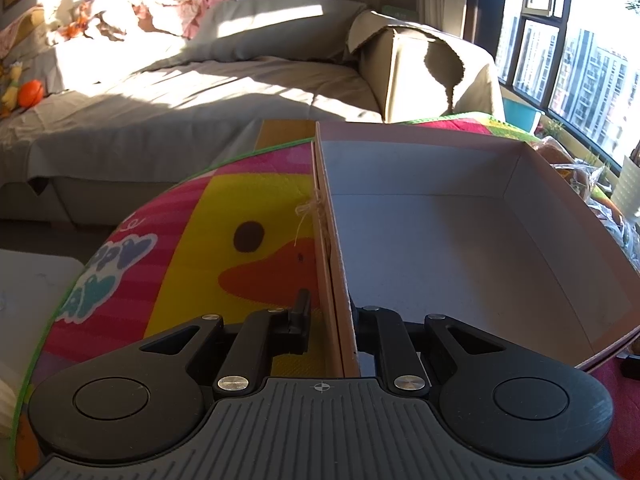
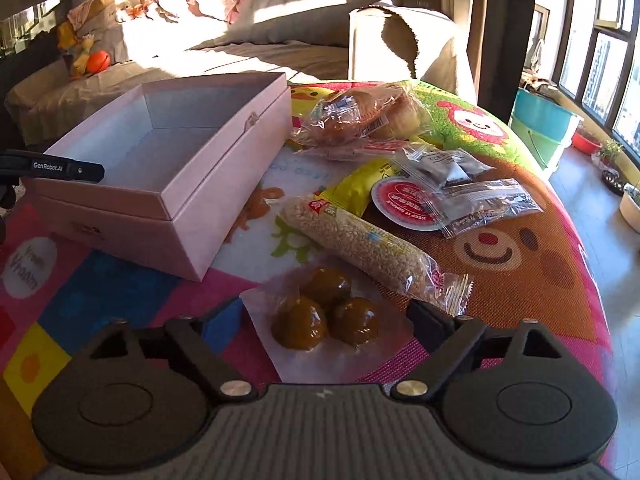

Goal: Organize objects
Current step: 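Hold the box wall with the left gripper while the right gripper reaches toward the snacks, then drop the red snack bag into the pink box with the right gripper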

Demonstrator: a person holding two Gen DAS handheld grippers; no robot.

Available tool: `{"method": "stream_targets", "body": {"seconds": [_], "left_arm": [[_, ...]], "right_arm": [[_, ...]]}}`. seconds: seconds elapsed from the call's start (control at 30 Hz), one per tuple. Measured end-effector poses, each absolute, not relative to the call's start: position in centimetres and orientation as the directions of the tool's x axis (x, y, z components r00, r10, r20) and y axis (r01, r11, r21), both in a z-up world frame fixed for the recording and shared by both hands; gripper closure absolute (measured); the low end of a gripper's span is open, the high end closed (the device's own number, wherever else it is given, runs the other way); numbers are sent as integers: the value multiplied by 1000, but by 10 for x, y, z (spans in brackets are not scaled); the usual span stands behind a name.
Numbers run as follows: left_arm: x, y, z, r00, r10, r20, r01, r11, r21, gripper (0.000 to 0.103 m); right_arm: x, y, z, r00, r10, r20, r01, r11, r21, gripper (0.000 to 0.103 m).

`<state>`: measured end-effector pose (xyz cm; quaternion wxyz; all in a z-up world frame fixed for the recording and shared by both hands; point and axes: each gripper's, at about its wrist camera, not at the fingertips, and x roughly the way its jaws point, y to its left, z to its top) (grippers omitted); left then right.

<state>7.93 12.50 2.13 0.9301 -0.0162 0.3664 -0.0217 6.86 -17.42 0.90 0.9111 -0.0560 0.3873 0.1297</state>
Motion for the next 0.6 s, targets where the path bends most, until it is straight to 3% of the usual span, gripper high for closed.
{"method": "stream_targets", "body": {"seconds": [0.17,0.6], "left_arm": [[78,124,21,730,-49,-682,26,999,-43,87],[80,119,24,719,-29,-694,27,1000,-14,89]], "right_arm": [[61,-175,22,672,200,-713,-288,958,-2,29],[38,-174,85,750,201,-630,-299,953,-53,30]]}}
